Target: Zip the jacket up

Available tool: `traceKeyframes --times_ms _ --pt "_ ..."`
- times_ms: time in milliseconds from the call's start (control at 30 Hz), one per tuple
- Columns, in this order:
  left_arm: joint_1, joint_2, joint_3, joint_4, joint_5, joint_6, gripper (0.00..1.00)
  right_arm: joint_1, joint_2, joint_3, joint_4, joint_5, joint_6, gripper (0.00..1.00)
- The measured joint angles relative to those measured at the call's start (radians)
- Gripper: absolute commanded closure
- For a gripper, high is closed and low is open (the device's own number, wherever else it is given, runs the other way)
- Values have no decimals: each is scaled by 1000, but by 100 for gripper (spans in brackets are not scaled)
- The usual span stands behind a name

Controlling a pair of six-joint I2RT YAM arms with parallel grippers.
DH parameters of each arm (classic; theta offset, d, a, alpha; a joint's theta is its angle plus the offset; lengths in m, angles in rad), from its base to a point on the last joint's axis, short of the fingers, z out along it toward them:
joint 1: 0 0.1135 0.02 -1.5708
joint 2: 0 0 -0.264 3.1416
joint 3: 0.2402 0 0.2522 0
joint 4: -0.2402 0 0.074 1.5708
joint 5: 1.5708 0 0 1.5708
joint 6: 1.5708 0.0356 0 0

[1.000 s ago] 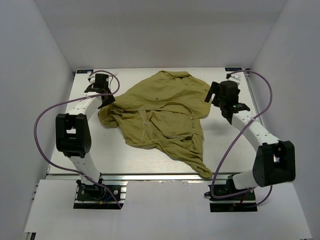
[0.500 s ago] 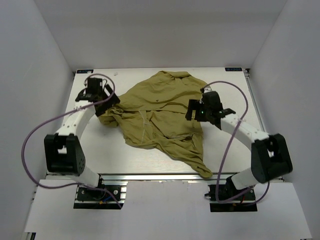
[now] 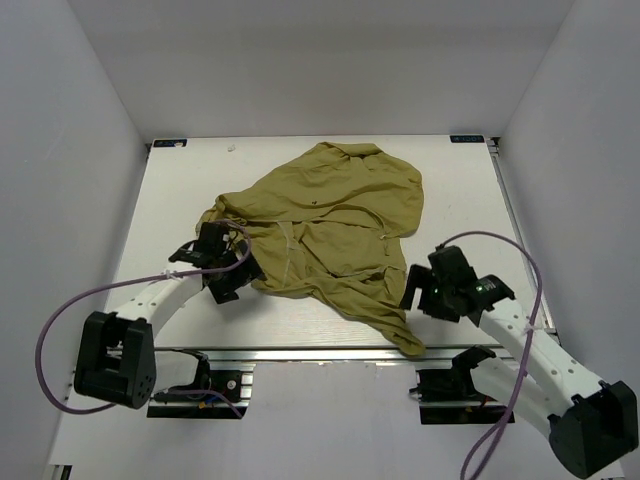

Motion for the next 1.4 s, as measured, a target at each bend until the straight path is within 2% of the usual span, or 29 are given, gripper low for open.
traceKeyframes --times_ms 133,233,333,367,433,467,500,567,600,667,700,867,1167,1300,1400 --pt "-74 113 40 70 -9 -18 3 132 -12 -19 -120 -10 91 11" --pt "-93 201 67 113 -6 -29 9 193 9 -19 -149 -12 138 11" --pt "-94 237 86 162 -2 -37 24 243 74 -19 -161 -5 167 11" --pt "-94 245 87 174 2 -40 42 263 107 -18 -161 0 175 11" --pt "-96 259 85 198 -3 -47 63 304 178 -12 -162 14 185 11" --pt "-98 270 83 203 -2 -50 87 323 211 -8 -160 19 187 11" --pt "-99 277 80 211 3 -55 100 340 239 -3 -159 20 188 14" --pt "-105 278 69 221 2 -53 100 365 279 0 -150 15 184 23" --pt "-106 277 64 223 6 -53 100 375 290 0 -143 10 181 47" --pt "-108 271 64 215 5 -53 100 384 303 0 -132 1 173 78" --pt "-108 266 65 202 -1 -53 100 386 306 0 -129 -1 171 98" --pt "-108 178 122 51 -48 -39 100 387 291 89 -200 42 152 100" --pt "-109 -28 340 -182 -297 -17 100 387 39 450 -308 166 147 100" --pt "-107 -34 348 -232 -364 -12 100 387 -42 498 -311 222 137 100" --pt "-97 21 349 -239 -385 -1 100 381 -21 508 -316 287 113 100"
